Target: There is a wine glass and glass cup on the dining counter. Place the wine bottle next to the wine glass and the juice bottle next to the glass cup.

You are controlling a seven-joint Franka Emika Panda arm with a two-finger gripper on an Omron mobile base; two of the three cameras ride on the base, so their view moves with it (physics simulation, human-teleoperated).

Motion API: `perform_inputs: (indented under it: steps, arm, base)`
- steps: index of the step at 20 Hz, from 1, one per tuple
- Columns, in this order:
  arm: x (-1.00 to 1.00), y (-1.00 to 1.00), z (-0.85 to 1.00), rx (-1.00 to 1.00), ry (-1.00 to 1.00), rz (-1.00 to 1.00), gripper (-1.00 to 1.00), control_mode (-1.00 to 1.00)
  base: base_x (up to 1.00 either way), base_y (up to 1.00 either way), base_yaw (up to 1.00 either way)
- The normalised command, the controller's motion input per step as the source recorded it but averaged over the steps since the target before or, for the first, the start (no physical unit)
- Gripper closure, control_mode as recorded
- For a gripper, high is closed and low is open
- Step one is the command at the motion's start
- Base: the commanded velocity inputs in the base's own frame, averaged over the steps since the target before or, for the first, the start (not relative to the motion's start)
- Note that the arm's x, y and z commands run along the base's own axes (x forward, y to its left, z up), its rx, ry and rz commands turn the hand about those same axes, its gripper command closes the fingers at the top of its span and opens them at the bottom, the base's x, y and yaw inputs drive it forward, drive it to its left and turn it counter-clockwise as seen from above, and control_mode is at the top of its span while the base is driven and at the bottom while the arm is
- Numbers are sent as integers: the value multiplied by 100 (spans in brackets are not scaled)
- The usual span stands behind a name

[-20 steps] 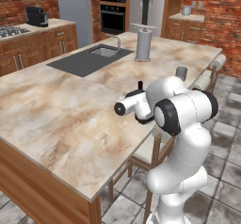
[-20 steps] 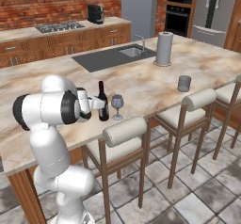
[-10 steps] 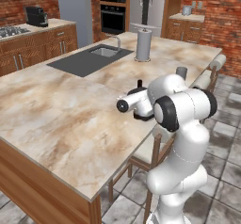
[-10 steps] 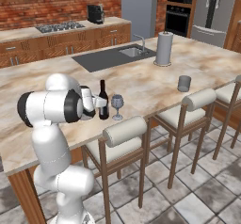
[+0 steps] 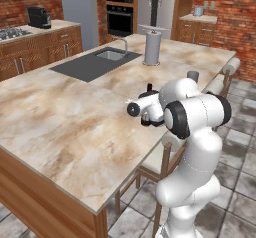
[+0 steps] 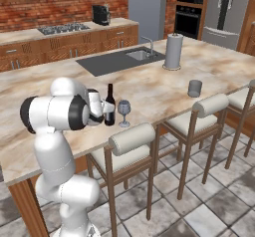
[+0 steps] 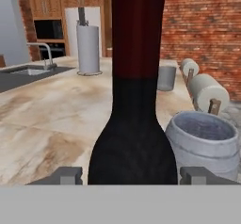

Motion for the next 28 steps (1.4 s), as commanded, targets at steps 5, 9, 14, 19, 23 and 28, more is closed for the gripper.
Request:
perform_inputs:
  steps: [5, 9, 14, 19, 23, 28]
  arm:
    - [-14, -1, -51, 8, -18, 0, 100, -100]
    - [-22, 0, -57, 3, -19, 0, 100, -100]
    - [-26, 0, -58, 1, -17, 0, 100, -100]
    - [-18, -1, -55, 3, -9, 0, 100, -100]
    - [-16, -2, -51, 6, -6, 0, 100, -100]
    - [-13, -7, -49, 7, -10, 0, 100, -100]
  base:
    - [0, 0, 0]
    - [0, 0, 0]
    - [0, 0, 0]
    - [0, 0, 0]
    - [0, 0, 0]
    - [0, 0, 0]
